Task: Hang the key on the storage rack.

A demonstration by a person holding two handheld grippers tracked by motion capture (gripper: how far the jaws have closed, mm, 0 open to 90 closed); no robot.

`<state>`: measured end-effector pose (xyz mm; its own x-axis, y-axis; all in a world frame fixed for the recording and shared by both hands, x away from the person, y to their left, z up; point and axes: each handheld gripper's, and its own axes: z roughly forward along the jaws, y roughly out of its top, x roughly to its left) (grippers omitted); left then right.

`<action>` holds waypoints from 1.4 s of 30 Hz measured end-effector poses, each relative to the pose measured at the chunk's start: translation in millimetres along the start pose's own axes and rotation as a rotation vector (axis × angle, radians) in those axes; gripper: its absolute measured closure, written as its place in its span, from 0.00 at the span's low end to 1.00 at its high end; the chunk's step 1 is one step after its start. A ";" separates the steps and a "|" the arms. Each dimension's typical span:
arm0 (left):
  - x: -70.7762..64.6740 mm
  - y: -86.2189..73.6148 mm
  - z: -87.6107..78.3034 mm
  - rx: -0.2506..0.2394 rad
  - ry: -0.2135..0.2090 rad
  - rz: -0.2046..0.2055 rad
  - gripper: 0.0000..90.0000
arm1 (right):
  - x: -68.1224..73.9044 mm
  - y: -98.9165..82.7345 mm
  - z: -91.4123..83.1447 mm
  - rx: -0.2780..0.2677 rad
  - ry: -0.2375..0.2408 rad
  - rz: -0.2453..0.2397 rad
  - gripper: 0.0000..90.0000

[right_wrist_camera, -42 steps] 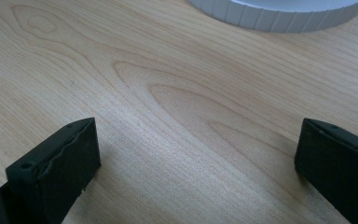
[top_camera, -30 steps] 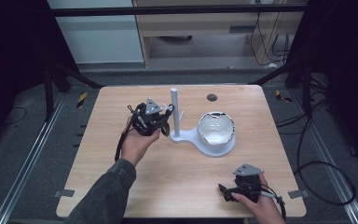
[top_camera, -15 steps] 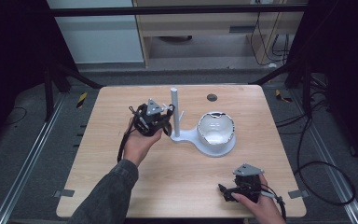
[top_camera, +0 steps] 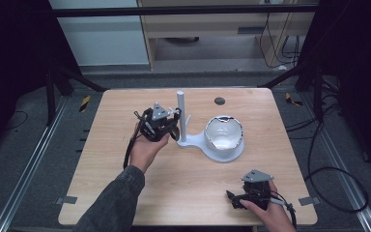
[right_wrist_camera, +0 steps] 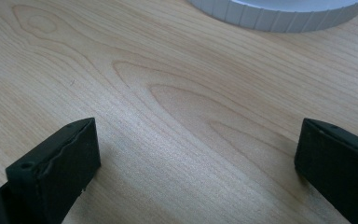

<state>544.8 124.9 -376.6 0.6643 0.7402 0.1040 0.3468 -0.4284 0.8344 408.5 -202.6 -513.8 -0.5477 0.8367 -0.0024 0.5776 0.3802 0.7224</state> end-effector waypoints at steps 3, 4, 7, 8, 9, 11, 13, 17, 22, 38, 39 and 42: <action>0.0 -0.9 1.0 -0.009 -0.005 -0.008 0.89 | 0.1 0.0 0.0 0.000 0.000 0.001 0.00; 0.2 -1.1 1.2 -0.010 -0.007 -0.010 0.89 | 0.1 0.0 0.0 0.000 0.000 0.001 0.00; 0.2 -1.7 2.1 -0.015 -0.009 -0.013 0.89 | 0.1 0.0 0.0 0.000 0.000 0.001 0.00; -0.1 -1.8 2.5 -0.018 -0.010 -0.016 0.89 | 0.1 0.0 0.0 0.000 -0.001 0.001 0.00; -0.1 -1.8 2.7 -0.017 -0.011 -0.014 0.89 | 0.1 0.0 0.0 0.000 0.000 0.001 0.00; -0.2 -1.7 3.2 -0.019 -0.013 -0.016 0.89 | 0.1 0.0 0.0 0.000 0.000 0.001 0.00; 0.3 -2.0 3.7 -0.019 -0.014 -0.019 0.89 | 0.1 0.0 0.0 0.000 0.000 0.001 0.00; -0.5 -2.7 5.3 -0.028 -0.018 -0.025 0.89 | 0.0 -0.1 0.0 0.000 0.000 0.000 0.00; -0.8 -3.5 5.4 -0.029 -0.013 -0.023 0.88 | 0.0 -0.1 -0.1 -0.001 0.000 -0.002 0.00; -2.9 -12.7 3.3 -0.053 -0.001 -0.025 0.72 | 0.0 -0.1 -0.1 -0.001 0.000 -0.003 0.00; -3.2 -13.7 2.9 -0.051 -0.008 -0.023 0.70 | 0.1 -0.1 -0.1 -0.001 0.000 -0.002 0.00; -5.8 -16.9 2.3 -0.037 -0.012 0.000 0.65 | -0.1 -0.3 -0.1 -0.001 -0.001 -0.005 0.00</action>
<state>536.7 126.6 -392.5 0.6724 0.7338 0.0971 0.3227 -0.4087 0.8537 408.2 -202.8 -513.9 -0.5498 0.8353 -0.0065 0.5742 0.3836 0.7233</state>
